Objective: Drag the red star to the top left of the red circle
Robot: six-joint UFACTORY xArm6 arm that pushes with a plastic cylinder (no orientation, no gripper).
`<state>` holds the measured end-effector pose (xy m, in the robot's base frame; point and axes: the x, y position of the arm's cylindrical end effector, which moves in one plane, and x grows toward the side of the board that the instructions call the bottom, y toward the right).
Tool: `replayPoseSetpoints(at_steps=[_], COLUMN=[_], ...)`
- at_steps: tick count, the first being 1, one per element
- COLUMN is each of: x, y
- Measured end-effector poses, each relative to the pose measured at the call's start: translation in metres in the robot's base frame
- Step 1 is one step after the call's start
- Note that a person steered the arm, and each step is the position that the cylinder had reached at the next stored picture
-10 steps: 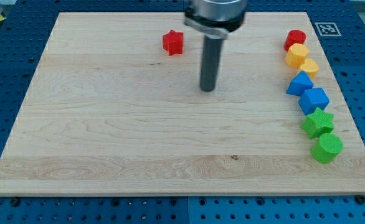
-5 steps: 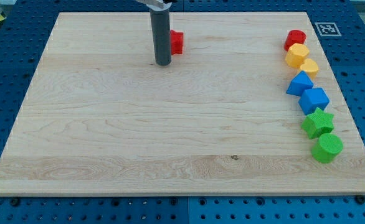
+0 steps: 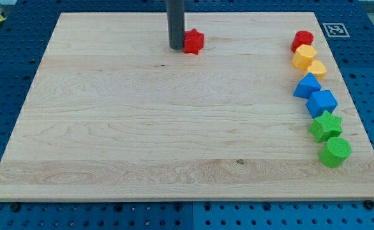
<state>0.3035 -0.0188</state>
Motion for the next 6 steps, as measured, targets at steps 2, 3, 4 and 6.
replayPoseSetpoints(at_steps=[2, 3, 4, 6], x=[0.019, 0.020, 0.020, -0.002], y=[0.009, 0.010, 0.010, 0.033])
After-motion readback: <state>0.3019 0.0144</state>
